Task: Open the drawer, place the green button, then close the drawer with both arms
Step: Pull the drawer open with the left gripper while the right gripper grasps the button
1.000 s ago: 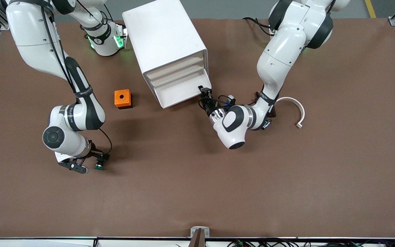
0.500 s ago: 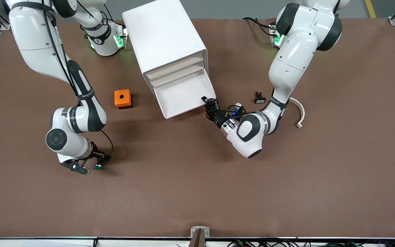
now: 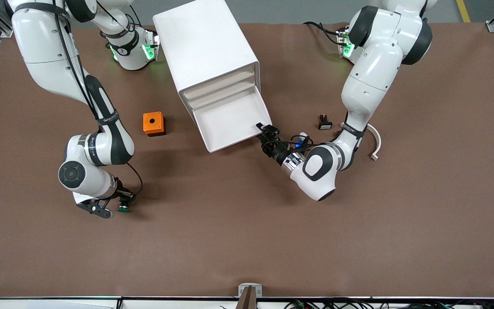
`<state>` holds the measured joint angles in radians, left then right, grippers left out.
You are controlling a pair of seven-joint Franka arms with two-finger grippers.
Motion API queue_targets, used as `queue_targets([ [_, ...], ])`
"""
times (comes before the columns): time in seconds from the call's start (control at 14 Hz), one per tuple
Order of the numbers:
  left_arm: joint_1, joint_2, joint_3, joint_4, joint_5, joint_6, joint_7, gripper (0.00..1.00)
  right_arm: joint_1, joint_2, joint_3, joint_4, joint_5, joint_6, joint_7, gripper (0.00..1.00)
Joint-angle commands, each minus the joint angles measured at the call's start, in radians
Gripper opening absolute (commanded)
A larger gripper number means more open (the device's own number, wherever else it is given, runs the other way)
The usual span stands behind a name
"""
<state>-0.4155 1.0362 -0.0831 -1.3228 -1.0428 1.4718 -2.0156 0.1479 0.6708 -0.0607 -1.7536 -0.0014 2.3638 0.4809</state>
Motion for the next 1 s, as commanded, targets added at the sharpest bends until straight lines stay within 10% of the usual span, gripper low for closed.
queue_targets([
  [0.0, 0.015, 0.013, 0.002, 0.020, -0.025, -0.001, 0.081, 0.93, -0.011, 0.009, 0.005, 0.019, 0.006, -0.003, 0.015, 0.01],
  [0.93, 0.004, -0.063, 0.158, 0.139, 0.047, 0.022, 0.960, 0.97, 0.183, -0.229, 0.039, 0.013, 0.118, -0.256, 0.451, 0.00],
])
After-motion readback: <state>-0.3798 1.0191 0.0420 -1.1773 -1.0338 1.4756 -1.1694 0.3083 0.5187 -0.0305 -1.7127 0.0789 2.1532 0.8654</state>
